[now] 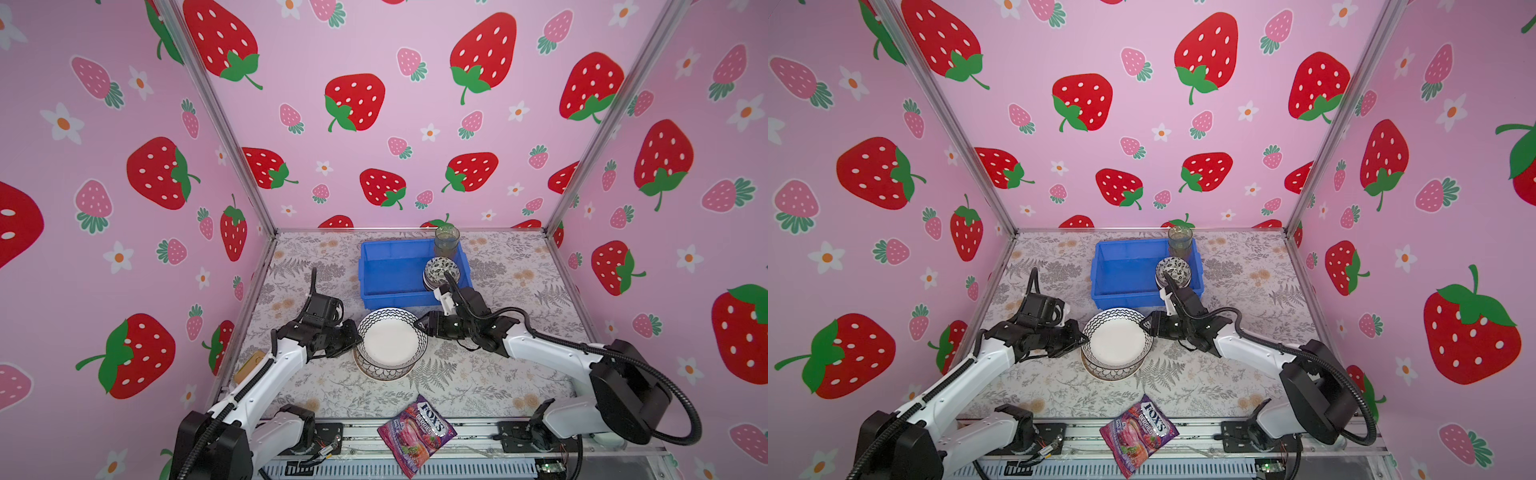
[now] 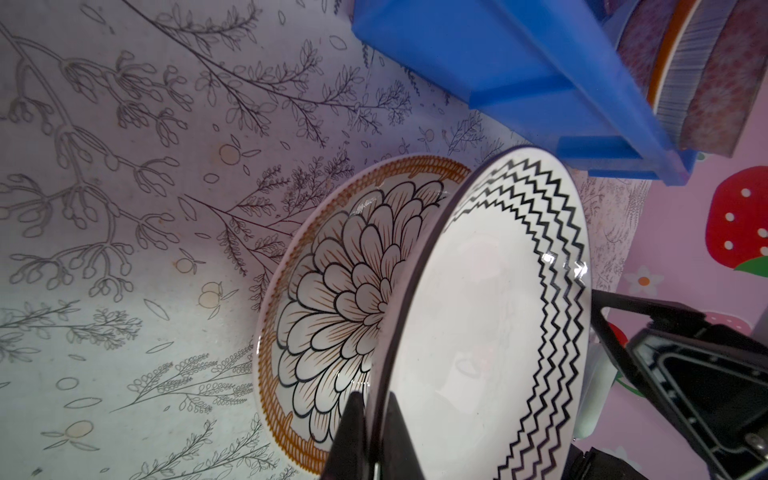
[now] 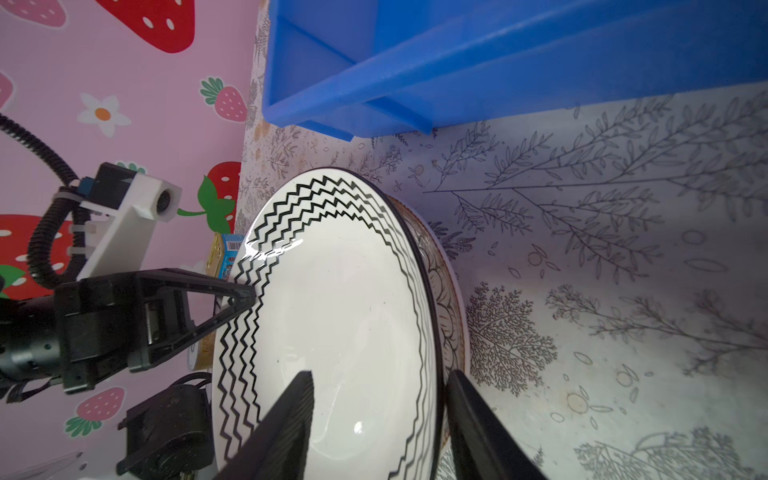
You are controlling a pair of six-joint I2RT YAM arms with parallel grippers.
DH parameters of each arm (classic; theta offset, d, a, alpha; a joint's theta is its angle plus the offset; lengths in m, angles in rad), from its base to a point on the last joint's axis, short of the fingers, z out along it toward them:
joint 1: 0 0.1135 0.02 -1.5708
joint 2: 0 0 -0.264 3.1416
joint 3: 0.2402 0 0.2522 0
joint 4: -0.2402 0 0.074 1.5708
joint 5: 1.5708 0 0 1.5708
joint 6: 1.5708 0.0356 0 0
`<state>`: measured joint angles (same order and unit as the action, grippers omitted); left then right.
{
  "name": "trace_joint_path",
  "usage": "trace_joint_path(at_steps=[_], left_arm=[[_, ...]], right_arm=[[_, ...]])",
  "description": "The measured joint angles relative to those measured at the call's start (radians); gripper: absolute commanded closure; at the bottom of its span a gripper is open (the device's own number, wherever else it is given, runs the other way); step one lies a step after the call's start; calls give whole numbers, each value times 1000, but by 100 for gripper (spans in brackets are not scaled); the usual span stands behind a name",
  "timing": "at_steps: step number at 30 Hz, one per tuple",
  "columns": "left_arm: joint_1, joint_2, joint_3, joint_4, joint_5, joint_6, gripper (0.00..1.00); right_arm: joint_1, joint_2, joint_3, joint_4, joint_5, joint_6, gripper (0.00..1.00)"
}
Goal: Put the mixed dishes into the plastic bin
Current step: 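Close the left gripper on the tilted zigzag plate rim while the right holds it, then carry the zigzag plate with the left gripper to the bin while the right withdraws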
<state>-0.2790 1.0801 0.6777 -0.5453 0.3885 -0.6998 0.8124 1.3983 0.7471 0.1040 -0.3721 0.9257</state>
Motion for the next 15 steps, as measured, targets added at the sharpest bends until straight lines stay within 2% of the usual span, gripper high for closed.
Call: trace_joint_path(at_steps=[6, 15], left_arm=[[0, -18, 0, -43, -36, 0, 100], [0, -27, 0, -57, -37, 8, 100]], right_arm=[[-51, -104, 0, -2, -19, -17, 34], [-160, -211, -20, -40, -31, -44, 33]])
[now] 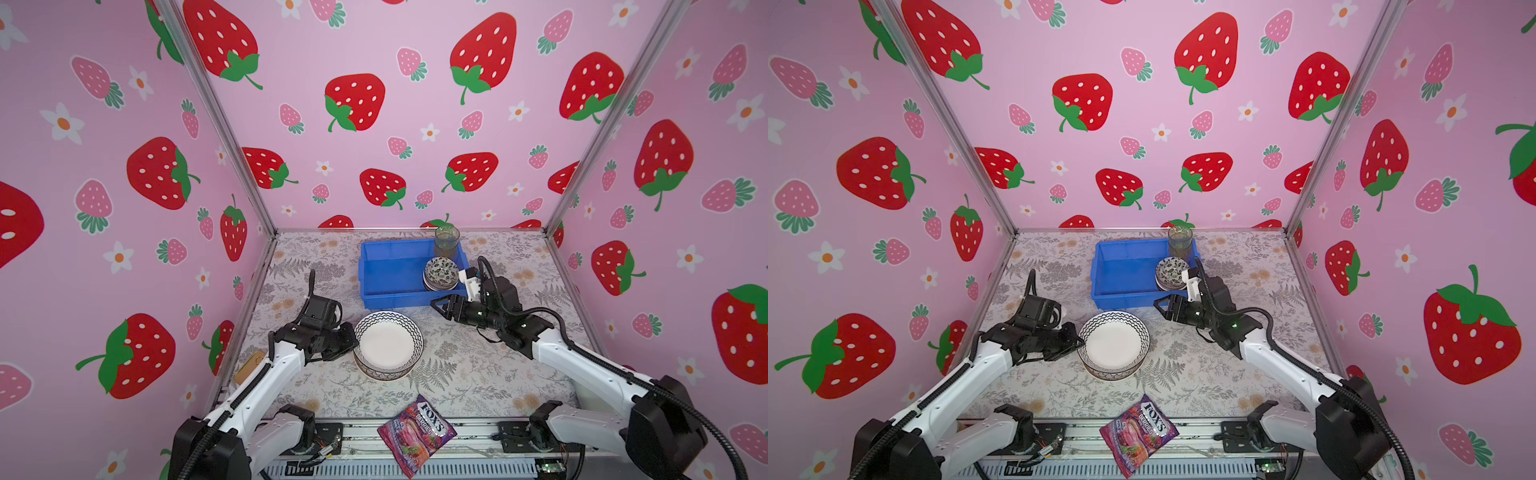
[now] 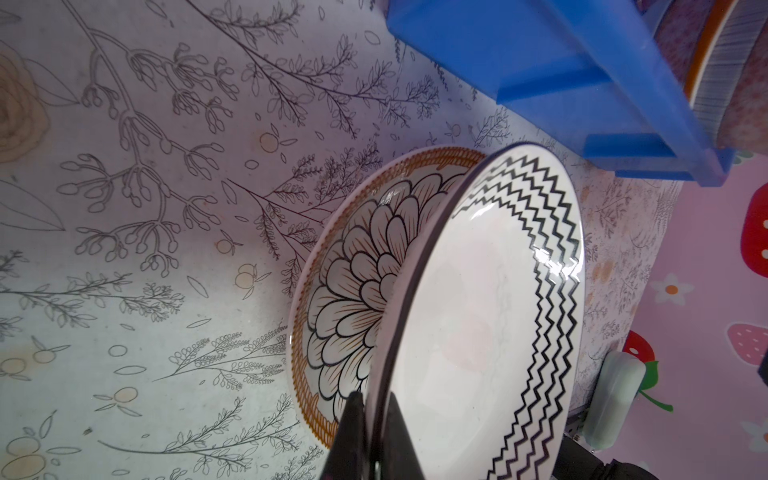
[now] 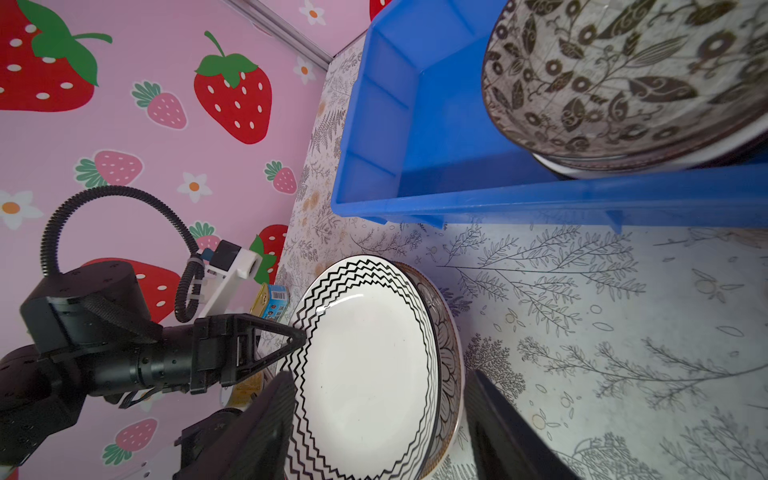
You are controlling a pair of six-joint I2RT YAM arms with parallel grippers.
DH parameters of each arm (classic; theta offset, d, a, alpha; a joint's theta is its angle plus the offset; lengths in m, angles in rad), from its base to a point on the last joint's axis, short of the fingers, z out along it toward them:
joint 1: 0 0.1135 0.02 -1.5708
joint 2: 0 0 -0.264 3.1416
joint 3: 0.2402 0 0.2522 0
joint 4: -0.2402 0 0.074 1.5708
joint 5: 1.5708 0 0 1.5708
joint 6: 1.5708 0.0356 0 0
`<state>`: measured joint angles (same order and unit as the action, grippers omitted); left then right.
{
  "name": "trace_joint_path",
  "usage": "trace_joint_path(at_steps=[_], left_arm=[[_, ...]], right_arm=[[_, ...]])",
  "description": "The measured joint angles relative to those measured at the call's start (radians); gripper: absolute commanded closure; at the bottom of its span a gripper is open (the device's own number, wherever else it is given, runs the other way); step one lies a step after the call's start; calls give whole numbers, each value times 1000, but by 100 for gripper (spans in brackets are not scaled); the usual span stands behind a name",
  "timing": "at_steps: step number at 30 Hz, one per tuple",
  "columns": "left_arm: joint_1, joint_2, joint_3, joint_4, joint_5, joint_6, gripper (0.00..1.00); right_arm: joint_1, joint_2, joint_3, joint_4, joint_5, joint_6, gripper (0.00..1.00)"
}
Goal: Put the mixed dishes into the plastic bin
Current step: 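Carry the zigzag plate with the left gripper to the bin while the right withdraws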
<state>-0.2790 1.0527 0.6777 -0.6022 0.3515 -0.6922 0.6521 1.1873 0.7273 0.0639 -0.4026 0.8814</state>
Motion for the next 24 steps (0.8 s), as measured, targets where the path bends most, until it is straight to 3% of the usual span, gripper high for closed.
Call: trace_joint_path(at_steps=[12, 24], left_arm=[[0, -7, 20, -71, 14, 35, 100], [0, -26, 192, -167, 56, 34, 100]], right_arm=[[-87, -29, -24, -45, -50, -40, 33], [-336, -77, -17, -129, -181, -123, 32]])
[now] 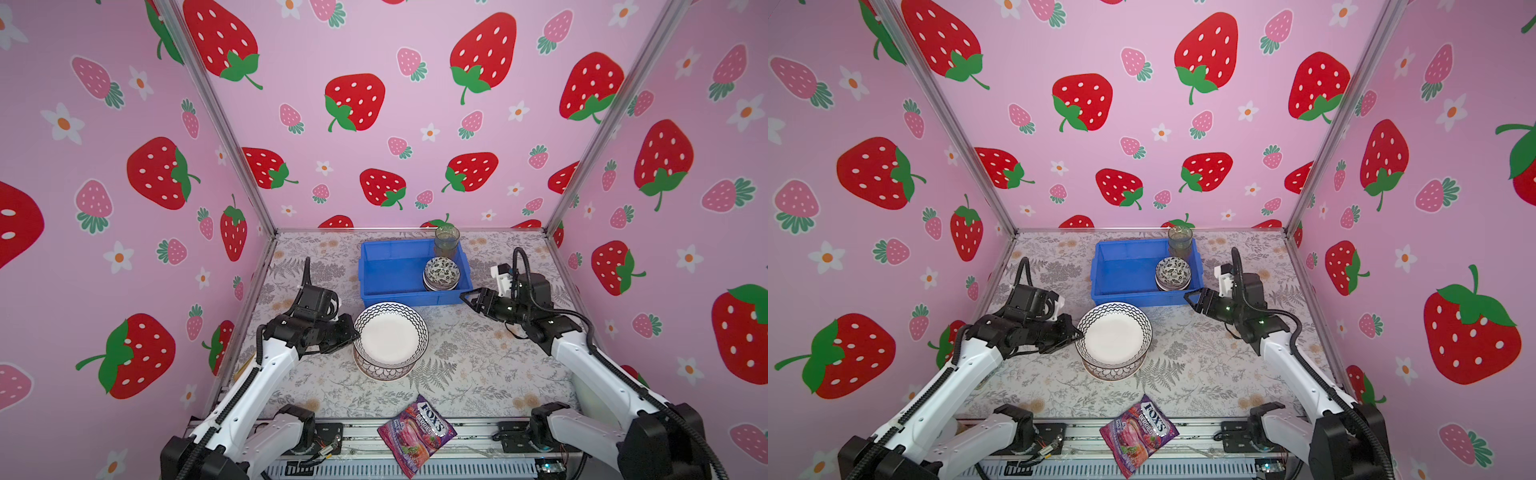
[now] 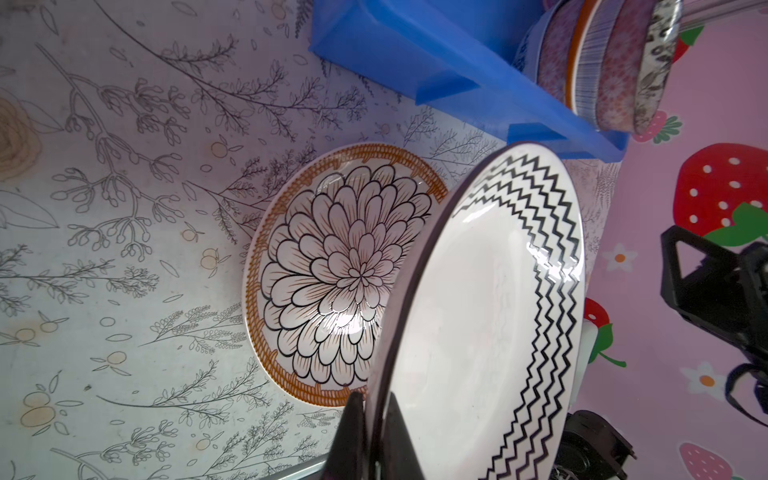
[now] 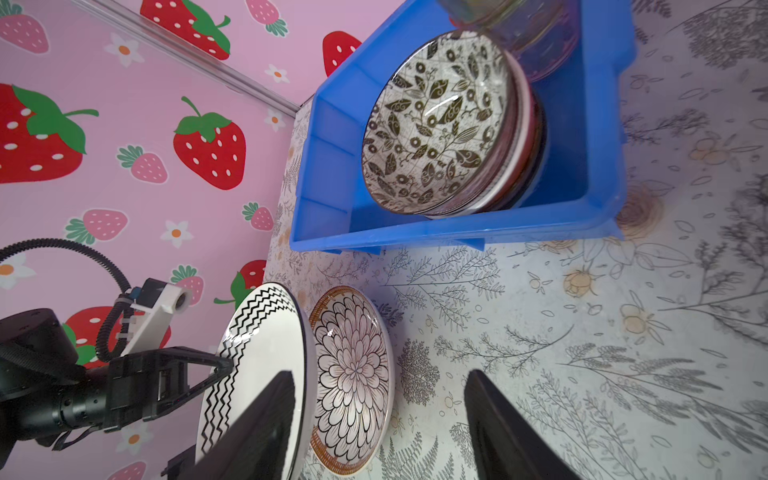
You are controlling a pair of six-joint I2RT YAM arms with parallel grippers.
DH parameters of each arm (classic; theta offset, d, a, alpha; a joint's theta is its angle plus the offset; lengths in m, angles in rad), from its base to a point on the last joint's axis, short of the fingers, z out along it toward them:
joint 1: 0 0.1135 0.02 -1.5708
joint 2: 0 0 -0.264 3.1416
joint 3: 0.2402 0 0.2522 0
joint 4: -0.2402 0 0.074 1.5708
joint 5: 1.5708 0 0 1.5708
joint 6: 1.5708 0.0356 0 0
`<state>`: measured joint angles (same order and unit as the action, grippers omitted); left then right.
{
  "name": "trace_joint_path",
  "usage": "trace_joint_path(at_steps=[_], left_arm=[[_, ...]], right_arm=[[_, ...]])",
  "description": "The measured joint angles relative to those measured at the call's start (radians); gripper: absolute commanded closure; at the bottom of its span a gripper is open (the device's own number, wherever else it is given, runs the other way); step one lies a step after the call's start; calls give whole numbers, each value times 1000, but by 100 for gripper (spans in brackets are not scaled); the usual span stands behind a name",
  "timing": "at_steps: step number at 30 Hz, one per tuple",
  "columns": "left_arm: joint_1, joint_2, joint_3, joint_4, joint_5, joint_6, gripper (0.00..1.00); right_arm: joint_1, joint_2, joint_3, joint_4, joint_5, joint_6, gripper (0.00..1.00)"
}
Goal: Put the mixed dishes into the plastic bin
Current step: 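Carry the zigzag plate with the left gripper to the bin while the right withdraws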
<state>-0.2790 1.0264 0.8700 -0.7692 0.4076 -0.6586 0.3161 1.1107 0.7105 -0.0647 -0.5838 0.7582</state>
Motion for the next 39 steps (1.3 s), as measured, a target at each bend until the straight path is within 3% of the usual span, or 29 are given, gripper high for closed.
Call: trace_joint_path(at_steps=[9, 31, 39], left_arm=[[2, 132, 166, 2, -26, 9, 100], [83, 637, 639, 79, -101, 39, 100], [85, 752, 679, 134, -154, 19, 100]], right_arm=[[-133, 48, 81, -47, -107, -69, 32], [-221, 60, 87, -92, -178, -132, 32], [-228, 96, 87, -93, -188, -151, 32]])
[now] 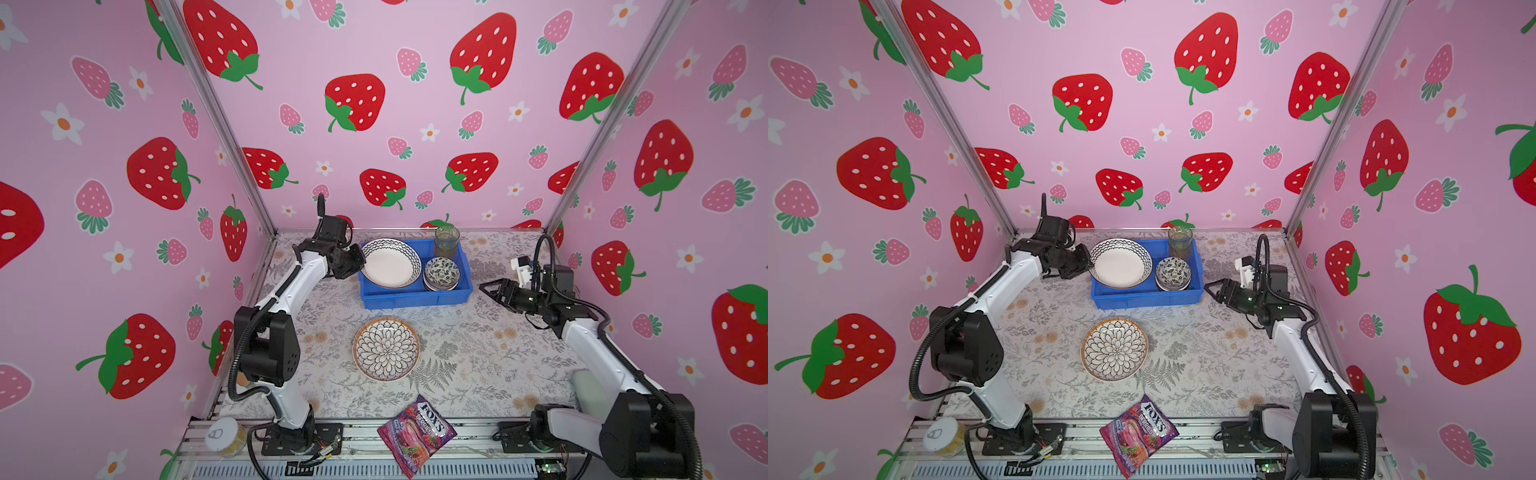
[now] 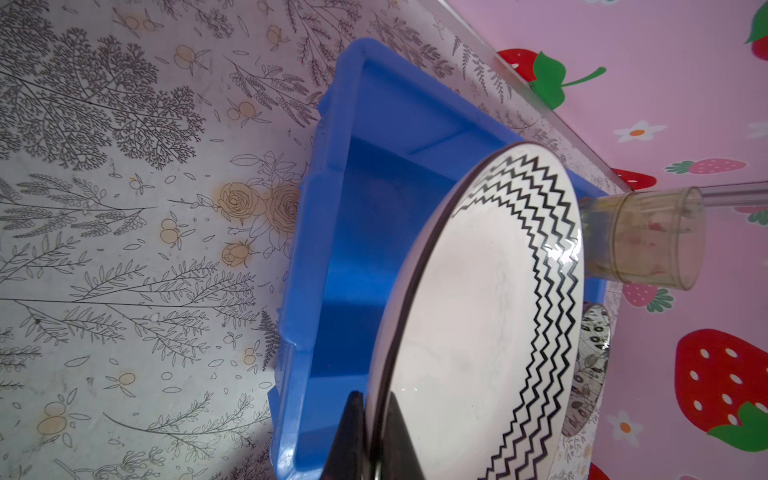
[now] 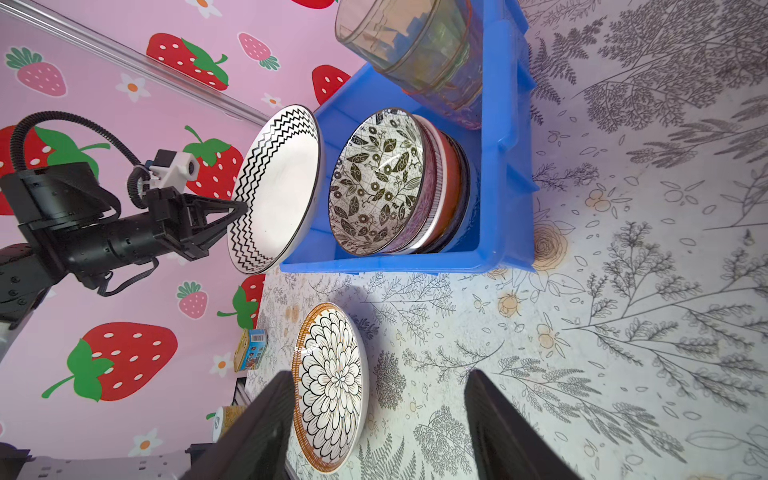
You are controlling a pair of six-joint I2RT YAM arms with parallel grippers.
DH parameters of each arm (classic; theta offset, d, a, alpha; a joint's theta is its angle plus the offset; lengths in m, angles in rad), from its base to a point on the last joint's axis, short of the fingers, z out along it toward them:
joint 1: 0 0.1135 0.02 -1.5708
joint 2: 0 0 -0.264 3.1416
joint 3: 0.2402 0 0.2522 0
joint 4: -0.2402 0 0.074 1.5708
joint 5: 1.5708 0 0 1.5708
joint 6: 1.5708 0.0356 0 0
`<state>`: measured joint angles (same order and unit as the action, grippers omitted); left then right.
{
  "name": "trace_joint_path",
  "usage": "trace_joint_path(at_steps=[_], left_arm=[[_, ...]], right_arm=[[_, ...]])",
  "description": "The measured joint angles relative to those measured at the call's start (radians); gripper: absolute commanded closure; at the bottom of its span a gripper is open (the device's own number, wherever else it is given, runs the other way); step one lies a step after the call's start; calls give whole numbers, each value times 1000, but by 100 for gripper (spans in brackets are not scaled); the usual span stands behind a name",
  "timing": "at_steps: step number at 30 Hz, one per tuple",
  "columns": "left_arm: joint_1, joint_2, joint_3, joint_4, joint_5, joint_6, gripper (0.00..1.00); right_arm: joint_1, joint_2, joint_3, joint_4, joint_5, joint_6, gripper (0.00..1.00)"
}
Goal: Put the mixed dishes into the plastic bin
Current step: 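Carry the zigzag plate with the left gripper to the bin while the right withdraws, then lower the zigzag plate into the bin and open the left gripper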
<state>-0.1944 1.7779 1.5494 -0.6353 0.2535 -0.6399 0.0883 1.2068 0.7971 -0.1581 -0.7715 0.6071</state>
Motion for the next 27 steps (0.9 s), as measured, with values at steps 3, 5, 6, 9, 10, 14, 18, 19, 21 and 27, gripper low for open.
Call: trace_joint_path(at_steps=[3, 5, 6, 9, 10, 14, 18, 19, 21, 27], left_arm=[[0, 28, 0, 22, -14, -22, 100], [0, 44, 0, 42, -18, -39, 100], [-1, 53, 0, 53, -19, -47, 100], [-3, 71, 0, 75, -26, -69, 100], [-4, 77, 0, 81, -28, -74, 100], [-16, 100, 4, 100, -39, -95, 100], [-35, 129, 16, 103, -60, -107, 100], [-39, 132, 16, 103, -66, -112, 100], [-47, 134, 16, 100, -79, -120, 100], [-72, 134, 24, 103, -119, -157, 100]], right_arm=[[-1, 9, -2, 0, -3, -3, 32], [-3, 14, -2, 1, -5, -3, 32], [-4, 17, -2, 2, -5, -3, 32], [-5, 26, -6, 5, -6, -6, 32], [-5, 28, -10, 6, -7, -7, 32], [-7, 38, -21, 8, -9, -7, 32], [-9, 48, -24, 12, -13, -8, 32], [-9, 50, -24, 14, -15, -10, 32], [-11, 54, -24, 16, -19, -12, 32], [-16, 76, -24, 23, -33, -28, 32]])
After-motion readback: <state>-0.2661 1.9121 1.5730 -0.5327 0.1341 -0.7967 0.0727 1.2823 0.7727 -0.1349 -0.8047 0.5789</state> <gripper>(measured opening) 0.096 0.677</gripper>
